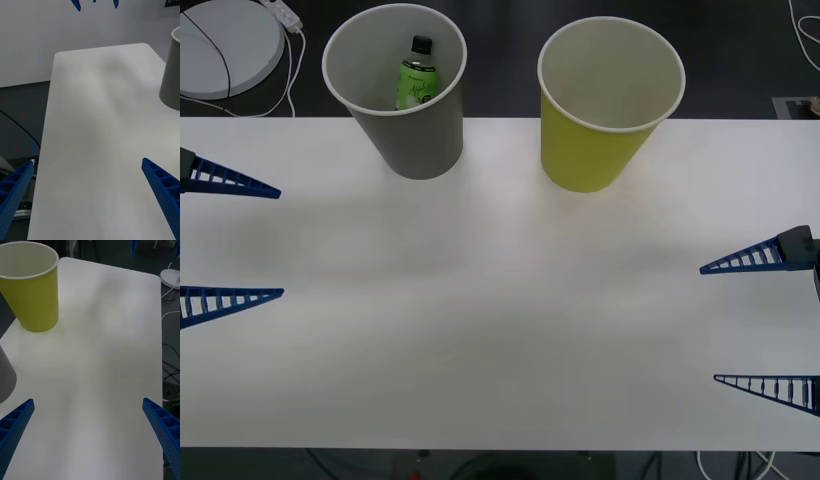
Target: Put the can into the green bin and the plastic bottle into the gray bin
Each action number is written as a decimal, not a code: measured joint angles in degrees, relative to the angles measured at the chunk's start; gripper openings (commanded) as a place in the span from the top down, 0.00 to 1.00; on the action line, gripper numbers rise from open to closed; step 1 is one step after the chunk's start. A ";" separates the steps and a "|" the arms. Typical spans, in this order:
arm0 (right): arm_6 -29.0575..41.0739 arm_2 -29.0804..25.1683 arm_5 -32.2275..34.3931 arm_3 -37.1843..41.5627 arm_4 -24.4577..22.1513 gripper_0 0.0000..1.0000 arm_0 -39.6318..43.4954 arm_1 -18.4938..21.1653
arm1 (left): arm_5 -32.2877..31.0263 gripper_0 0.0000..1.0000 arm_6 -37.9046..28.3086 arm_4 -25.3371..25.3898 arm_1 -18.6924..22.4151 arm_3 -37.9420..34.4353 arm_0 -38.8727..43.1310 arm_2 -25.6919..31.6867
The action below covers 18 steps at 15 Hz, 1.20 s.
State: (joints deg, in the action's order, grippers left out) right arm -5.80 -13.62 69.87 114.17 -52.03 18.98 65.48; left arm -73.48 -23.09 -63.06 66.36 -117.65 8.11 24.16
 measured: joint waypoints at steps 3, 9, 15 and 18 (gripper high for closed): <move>0.00 0.00 0.00 0.00 0.00 0.00 0.00 0.00 | -0.04 0.00 7.39 1.44 -0.06 1.45 2.94 0.02; 0.00 0.00 0.00 0.00 0.00 0.00 0.00 0.00 | -2.55 0.00 14.60 4.32 -0.02 2.13 7.75 1.94; 0.00 0.00 0.00 0.00 0.00 0.00 0.00 0.00 | -4.81 0.00 17.15 5.32 -0.01 1.91 10.85 4.23; 0.00 0.00 0.00 0.00 0.00 0.00 0.00 0.00 | -5.14 0.00 17.52 5.33 -0.01 1.90 10.90 4.41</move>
State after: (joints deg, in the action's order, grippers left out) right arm -5.80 -13.62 69.87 114.17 -52.03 18.98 65.48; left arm -78.63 -5.56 -57.73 66.35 -115.75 19.01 28.57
